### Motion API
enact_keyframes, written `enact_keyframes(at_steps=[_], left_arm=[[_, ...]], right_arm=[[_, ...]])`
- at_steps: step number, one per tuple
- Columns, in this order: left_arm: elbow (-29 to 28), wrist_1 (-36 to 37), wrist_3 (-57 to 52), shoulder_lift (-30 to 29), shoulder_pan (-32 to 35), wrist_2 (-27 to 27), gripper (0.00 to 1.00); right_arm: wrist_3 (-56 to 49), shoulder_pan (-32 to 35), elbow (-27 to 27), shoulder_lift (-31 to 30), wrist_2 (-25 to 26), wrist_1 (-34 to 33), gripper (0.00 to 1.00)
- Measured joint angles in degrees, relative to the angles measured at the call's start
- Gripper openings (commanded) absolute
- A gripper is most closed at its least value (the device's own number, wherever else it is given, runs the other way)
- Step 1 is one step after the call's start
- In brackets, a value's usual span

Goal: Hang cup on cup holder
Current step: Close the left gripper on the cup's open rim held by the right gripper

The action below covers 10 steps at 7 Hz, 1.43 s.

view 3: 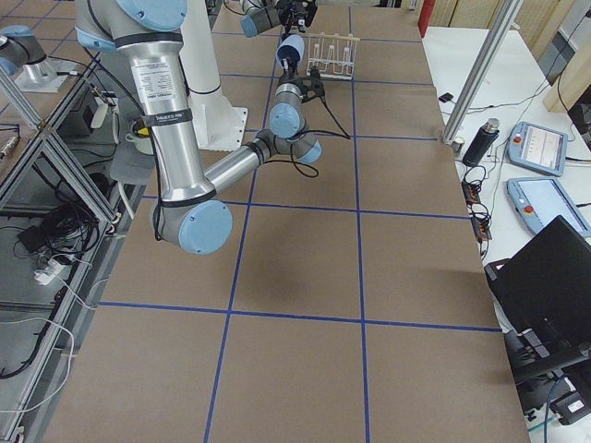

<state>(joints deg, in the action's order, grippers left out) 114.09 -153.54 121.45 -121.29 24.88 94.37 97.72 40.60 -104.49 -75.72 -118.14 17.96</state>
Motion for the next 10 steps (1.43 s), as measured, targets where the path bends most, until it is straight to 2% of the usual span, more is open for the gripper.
enact_keyframes(at_steps=[10], left_arm=[[-0.17,-0.06,1.1,-2.19,-2.23,-1.05,0.95]], right_arm=[[-0.23,-2.03,-0.16,0.13,2.11,0.02,0.0]])
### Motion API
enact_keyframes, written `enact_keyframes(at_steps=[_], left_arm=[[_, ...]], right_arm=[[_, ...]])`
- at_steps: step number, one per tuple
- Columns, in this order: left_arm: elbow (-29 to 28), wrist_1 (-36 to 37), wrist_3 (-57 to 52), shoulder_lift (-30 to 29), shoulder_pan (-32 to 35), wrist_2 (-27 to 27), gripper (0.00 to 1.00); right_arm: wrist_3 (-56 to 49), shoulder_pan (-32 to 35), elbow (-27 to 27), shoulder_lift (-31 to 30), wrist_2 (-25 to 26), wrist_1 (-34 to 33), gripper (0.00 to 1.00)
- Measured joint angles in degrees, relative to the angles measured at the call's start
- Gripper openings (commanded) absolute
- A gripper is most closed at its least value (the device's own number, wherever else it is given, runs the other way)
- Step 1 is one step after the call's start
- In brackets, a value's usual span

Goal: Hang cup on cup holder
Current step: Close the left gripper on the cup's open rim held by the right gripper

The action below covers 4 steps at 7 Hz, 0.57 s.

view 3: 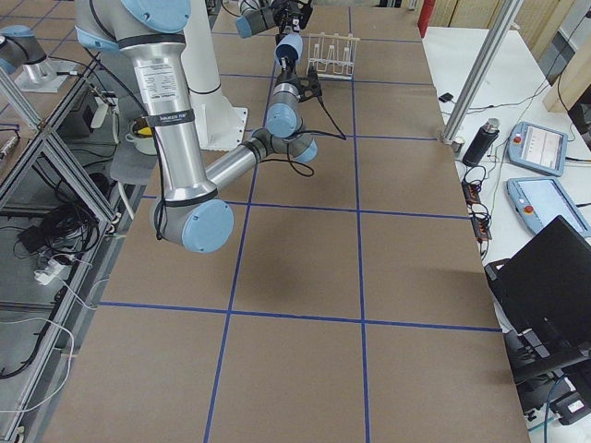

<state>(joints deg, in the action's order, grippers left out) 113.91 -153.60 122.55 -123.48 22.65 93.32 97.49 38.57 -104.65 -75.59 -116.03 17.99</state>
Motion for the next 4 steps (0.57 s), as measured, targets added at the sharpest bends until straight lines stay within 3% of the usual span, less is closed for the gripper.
enact_keyframes(at_steps=[4], left_arm=[[0.04,-0.69,-0.01,0.01,-0.06,-0.05,0.82]], right_arm=[[-0.07,-0.83,-0.1,0.0,0.34,0.03,0.0]])
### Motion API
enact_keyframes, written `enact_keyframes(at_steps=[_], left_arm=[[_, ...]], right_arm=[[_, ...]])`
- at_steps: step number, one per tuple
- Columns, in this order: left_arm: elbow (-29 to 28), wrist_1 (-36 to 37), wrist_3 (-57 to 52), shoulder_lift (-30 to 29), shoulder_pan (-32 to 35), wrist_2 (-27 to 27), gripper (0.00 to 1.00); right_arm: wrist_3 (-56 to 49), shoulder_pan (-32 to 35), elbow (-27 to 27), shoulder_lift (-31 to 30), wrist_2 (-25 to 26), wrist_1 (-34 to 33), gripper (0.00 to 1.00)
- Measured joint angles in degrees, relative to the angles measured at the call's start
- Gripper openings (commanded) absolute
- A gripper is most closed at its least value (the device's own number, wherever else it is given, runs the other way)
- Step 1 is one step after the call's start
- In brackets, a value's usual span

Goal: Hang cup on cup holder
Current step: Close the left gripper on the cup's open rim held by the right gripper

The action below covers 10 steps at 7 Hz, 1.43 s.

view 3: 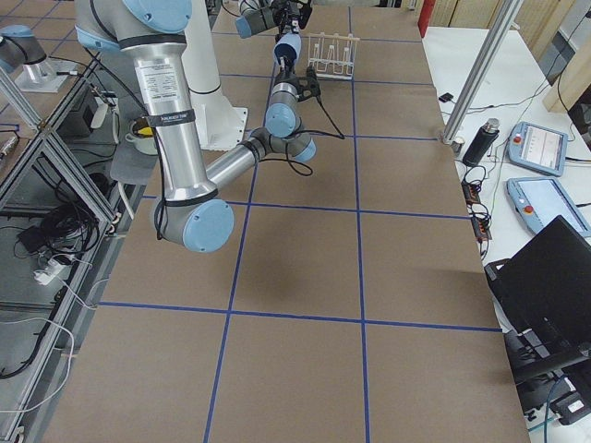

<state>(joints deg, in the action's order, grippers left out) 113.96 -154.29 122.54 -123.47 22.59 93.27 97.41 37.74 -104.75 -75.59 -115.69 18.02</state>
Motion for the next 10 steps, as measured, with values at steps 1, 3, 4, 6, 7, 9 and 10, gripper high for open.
enact_keyframes(at_steps=[1,3,4,6,7,9,10], left_arm=[[0.02,-0.28,0.02,0.01,0.0,0.05,0.77],[0.03,-0.46,0.03,0.13,-0.02,0.07,0.64],[0.04,-0.51,0.02,0.23,-0.01,0.07,0.48],[0.15,-0.56,0.09,0.28,0.0,0.07,0.14],[0.21,-0.56,0.13,0.36,-0.01,0.07,0.0],[0.38,-0.6,0.14,0.62,-0.08,0.26,0.0],[0.29,-1.09,0.08,0.77,-0.13,0.39,0.0]], right_arm=[[-0.02,-0.2,0.06,0.0,0.03,0.01,0.0],[-0.03,-0.34,0.08,0.0,0.03,0.01,0.0],[-0.03,-0.37,0.05,0.0,0.03,0.0,0.0],[-0.03,-0.38,-0.05,0.0,0.03,0.0,0.0],[-0.05,-0.39,-0.05,0.01,0.03,0.0,0.0],[-0.05,-0.41,0.0,0.01,0.05,0.0,0.0],[-0.06,-0.4,0.02,0.02,0.04,0.0,0.0]])
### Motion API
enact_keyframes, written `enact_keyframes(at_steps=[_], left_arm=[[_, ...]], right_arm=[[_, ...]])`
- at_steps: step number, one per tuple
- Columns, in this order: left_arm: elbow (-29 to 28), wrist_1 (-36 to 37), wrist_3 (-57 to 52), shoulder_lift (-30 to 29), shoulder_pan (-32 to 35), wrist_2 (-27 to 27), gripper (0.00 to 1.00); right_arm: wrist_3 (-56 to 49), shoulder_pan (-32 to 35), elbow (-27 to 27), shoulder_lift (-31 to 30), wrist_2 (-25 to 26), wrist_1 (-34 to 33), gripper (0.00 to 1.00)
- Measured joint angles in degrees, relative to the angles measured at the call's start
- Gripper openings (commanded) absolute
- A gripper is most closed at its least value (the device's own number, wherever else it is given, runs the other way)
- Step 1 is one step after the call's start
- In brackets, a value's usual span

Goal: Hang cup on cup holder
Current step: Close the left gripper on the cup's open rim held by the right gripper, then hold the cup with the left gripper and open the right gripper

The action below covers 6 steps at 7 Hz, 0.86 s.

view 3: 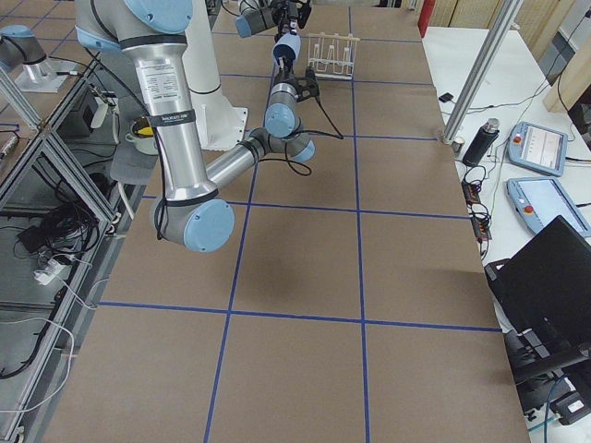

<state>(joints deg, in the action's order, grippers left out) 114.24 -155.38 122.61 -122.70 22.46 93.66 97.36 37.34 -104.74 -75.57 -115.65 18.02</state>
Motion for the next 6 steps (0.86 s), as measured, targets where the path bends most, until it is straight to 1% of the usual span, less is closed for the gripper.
enact_keyframes(at_steps=[1,2,3,4,5,6], left_arm=[[-0.18,-1.07,-0.09,0.35,-0.03,0.07,0.17],[-0.28,-1.84,-0.35,0.86,-0.04,0.08,0.97],[-0.51,-2.17,-0.65,1.11,-0.09,-0.04,0.98],[-0.88,-2.13,-0.72,1.15,-0.17,-0.21,0.96],[-1.06,-2.14,-0.72,1.13,-0.21,-0.31,0.78],[-1.06,-2.15,-0.68,0.97,-0.21,-0.32,0.8]], right_arm=[[-0.02,-0.01,0.02,0.03,0.01,-0.02,0.0],[0.02,-0.05,0.03,0.02,0.04,-0.03,0.0],[0.08,-0.07,0.04,0.0,0.05,-0.03,0.0],[0.12,-0.07,-0.04,0.0,0.09,0.03,0.0],[0.17,-0.07,-0.12,0.04,0.08,0.02,0.0],[0.19,-0.1,-0.13,0.04,0.26,0.0,0.0]])
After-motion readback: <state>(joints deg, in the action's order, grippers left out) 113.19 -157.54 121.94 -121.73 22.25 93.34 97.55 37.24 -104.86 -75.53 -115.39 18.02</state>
